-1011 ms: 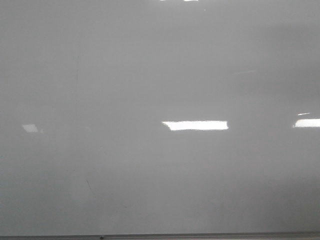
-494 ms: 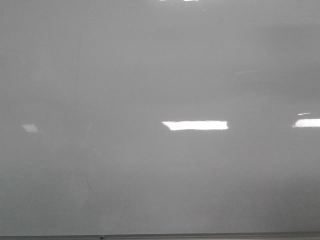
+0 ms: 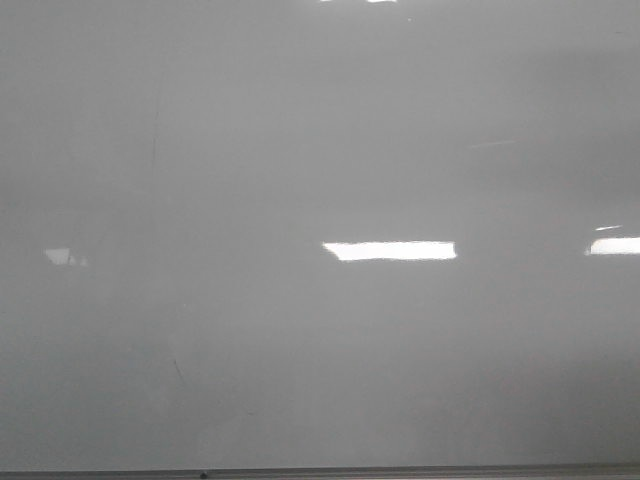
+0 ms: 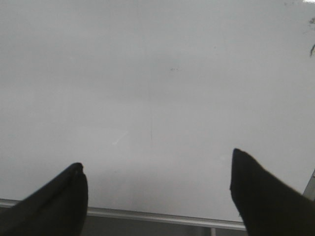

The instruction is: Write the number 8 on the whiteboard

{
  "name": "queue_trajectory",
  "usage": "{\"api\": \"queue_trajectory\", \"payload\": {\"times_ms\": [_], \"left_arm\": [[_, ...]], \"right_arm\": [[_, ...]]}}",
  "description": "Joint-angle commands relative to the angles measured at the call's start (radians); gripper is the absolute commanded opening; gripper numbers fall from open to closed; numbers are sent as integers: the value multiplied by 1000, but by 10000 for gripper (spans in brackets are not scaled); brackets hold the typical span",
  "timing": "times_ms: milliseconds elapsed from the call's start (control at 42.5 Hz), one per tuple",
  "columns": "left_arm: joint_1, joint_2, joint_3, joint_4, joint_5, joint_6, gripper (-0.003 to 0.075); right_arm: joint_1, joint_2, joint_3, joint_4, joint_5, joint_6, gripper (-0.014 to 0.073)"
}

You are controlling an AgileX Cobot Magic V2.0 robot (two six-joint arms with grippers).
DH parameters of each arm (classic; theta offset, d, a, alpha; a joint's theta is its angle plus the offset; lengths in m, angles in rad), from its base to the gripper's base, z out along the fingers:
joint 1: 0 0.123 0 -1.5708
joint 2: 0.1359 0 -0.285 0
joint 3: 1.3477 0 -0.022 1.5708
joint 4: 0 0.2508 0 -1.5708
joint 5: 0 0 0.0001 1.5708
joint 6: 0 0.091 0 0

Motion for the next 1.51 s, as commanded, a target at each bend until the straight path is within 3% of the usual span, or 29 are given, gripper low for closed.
{"api": "queue_trajectory", "payload": {"times_ms": [0,353,611,941,1270,1482], "left_arm": [[3,-7,-31,0,-99,-9,438],[3,8,-31,2,-123,-9,104],[-18,-81,-42,8,17,21,-16],[-214,-145,-262,10,473,249,-20],[-489,-75,-422,-144,700,574,-20],[-682,13,-483,-164,754,692,-21]], "right_arm": [[0,4,-35,-10,-60,-7,612],[0,4,-35,-10,-63,-7,612],[0,-1,-50,-2,-41,-7,612],[0,9,-146,16,66,-7,612],[7,95,-158,53,138,-29,612],[79,171,-162,196,173,-238,612]]}}
